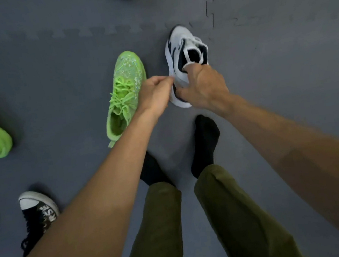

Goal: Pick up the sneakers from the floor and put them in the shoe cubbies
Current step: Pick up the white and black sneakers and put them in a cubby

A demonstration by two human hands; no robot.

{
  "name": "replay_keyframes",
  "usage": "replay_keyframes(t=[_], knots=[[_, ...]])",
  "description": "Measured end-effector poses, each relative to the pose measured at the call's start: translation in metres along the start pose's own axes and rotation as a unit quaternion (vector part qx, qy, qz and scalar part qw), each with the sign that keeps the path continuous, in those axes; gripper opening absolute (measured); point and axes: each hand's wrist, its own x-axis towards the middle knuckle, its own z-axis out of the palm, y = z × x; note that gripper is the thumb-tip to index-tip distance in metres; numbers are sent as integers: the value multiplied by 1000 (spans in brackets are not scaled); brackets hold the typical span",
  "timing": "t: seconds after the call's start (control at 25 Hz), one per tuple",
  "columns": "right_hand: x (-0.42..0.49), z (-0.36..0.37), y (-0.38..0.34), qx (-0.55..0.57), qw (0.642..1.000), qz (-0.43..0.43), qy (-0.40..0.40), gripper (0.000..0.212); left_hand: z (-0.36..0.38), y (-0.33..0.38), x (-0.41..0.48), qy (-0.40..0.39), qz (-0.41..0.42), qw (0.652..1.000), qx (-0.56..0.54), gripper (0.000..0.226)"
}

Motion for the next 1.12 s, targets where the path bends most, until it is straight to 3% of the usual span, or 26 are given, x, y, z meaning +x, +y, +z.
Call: replay_keyframes(t=[0.2, 0.36, 0.6, 0.84, 1.12], knots=[[-118, 6, -38, 16, 999, 6, -50, 49, -49, -38, -110, -10, -20, 1000, 17, 15], [-196, 13, -67, 6, 997, -33, -73, 31, -85, -73, -189, 10, -54, 998, -10, 19], [-283, 47, -98, -57, 983, -130, -114, 26, -119, -136, -272, 93, -27, 990, -103, 10], [-363, 126, -153, -102, 968, -176, -149, 23, -195, -220, -340, 162, -39, 971, -174, 9], [-418, 248, -257, -126, 960, -216, -129, 24, -305, -347, -367, 151, -42, 964, -217, 20]])
